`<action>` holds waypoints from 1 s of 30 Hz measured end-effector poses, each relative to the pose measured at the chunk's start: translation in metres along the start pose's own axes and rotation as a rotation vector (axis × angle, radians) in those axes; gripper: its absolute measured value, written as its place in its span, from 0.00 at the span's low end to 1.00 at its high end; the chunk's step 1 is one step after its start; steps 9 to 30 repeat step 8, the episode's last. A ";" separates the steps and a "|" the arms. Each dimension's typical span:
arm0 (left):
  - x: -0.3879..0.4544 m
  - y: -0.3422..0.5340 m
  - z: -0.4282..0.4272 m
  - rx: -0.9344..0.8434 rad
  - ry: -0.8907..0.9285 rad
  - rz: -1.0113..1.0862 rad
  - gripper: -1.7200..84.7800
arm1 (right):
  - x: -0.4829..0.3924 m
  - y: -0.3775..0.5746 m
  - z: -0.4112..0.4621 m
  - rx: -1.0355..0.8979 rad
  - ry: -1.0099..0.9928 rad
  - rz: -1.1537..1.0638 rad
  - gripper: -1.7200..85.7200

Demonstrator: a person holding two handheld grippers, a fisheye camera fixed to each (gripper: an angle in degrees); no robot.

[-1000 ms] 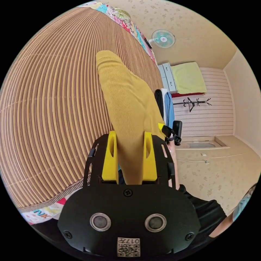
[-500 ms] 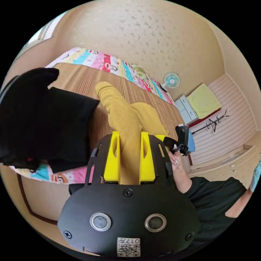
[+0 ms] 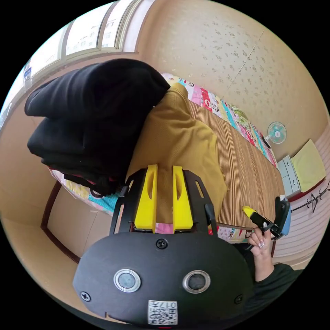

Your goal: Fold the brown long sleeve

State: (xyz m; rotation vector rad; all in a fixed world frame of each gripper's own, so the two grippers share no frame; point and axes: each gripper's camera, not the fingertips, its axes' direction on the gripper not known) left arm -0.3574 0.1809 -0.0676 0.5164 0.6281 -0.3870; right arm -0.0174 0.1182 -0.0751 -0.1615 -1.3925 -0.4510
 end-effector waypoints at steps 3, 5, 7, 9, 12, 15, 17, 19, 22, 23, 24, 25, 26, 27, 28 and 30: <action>0.008 0.033 -0.039 0.165 0.056 -0.001 0.12 | -0.001 0.049 -0.084 0.151 0.147 -0.090 0.04; 0.018 0.059 -0.048 0.187 0.229 0.020 0.13 | -0.016 0.093 -0.156 0.303 0.378 -0.163 0.03; 0.023 0.075 -0.033 0.125 0.444 0.020 0.13 | -0.031 0.129 -0.202 0.418 0.604 -0.216 0.03; 0.027 0.084 -0.017 0.071 0.606 0.021 0.13 | -0.037 0.152 -0.229 0.489 0.757 -0.218 0.03; 0.027 0.084 -0.017 0.071 0.606 0.021 0.13 | -0.037 0.152 -0.229 0.489 0.757 -0.218 0.03; 0.027 0.084 -0.017 0.071 0.606 0.021 0.13 | -0.037 0.152 -0.229 0.489 0.757 -0.218 0.03; 0.027 0.084 -0.017 0.071 0.606 0.021 0.13 | -0.037 0.152 -0.229 0.489 0.757 -0.218 0.03; 0.027 0.084 -0.017 0.071 0.606 0.021 0.13 | -0.037 0.152 -0.229 0.489 0.757 -0.218 0.03; 0.027 0.084 -0.017 0.071 0.606 0.021 0.13 | -0.037 0.152 -0.229 0.489 0.757 -0.218 0.03; 0.027 0.084 -0.017 0.071 0.606 0.021 0.13 | -0.037 0.152 -0.229 0.489 0.757 -0.218 0.03; 0.027 0.084 -0.017 0.071 0.606 0.021 0.13 | -0.037 0.152 -0.229 0.489 0.757 -0.218 0.03; 0.027 0.084 -0.017 0.071 0.606 0.021 0.13 | -0.037 0.152 -0.229 0.489 0.757 -0.218 0.03; 0.027 0.084 -0.017 0.071 0.606 0.021 0.13 | -0.037 0.152 -0.229 0.489 0.757 -0.218 0.03; 0.027 0.084 -0.017 0.071 0.606 0.021 0.13 | -0.037 0.152 -0.229 0.489 0.757 -0.218 0.03; 0.027 0.084 -0.017 0.071 0.606 0.021 0.13 | -0.037 0.152 -0.229 0.489 0.757 -0.218 0.03; 0.027 0.084 -0.017 0.071 0.606 0.021 0.13 | -0.037 0.152 -0.229 0.489 0.757 -0.218 0.03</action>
